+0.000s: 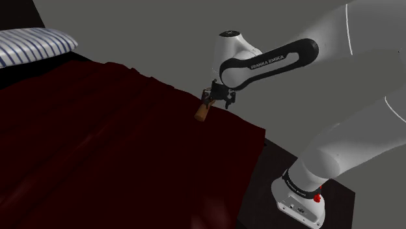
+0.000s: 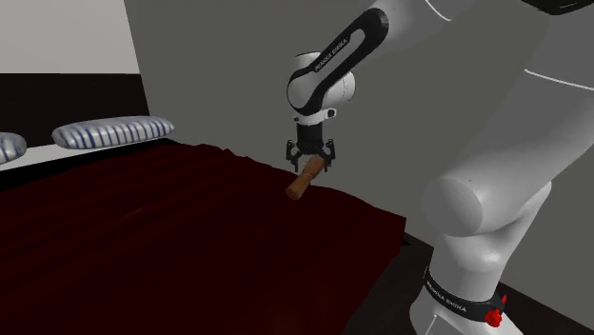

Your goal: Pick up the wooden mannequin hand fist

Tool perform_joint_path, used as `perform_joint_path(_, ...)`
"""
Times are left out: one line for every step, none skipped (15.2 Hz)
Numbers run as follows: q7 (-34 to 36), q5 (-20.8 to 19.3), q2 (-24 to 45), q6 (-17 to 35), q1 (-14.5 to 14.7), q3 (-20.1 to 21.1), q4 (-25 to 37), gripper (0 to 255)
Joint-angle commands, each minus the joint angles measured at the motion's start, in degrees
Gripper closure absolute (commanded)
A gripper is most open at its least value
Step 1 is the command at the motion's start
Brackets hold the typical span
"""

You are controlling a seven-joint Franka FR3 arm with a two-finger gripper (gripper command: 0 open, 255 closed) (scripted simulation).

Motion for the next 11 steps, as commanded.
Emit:
perform_joint_path(6.19,-3.89,4.38,3.07,-2.06,1.34,2.41,0)
perform_joint_path(9.36,-6.07,6.45,4.35,-2.94,1.9,3.51,0)
perform_joint_path(12.61,-8.39,8.52,5.45,-3.8,2.39,4.7,0)
perform_joint_path(15.93,-10.85,10.57,6.38,-4.56,2.74,5.97,0)
perform_joint_path(19.29,-13.4,12.62,7.12,-5.16,2.91,7.33,0)
perform_joint_path(22.65,-16.0,14.64,7.69,-5.69,2.98,8.76,0)
perform_joint_path(25.98,-18.59,16.63,8.08,-6.03,2.84,10.26,0)
perform_joint_path(29.24,-21.15,18.58,8.33,-6.22,2.55,11.83,0)
perform_joint_path(32.41,-23.61,20.49,8.43,-6.29,2.13,13.45,0)
perform_joint_path(34.94,-25.57,22.02,8.43,-6.27,1.7,14.83,0)
perform_joint_path(35.45,-26.08,22.53,9.01,-6.13,1.5,14.64,0)
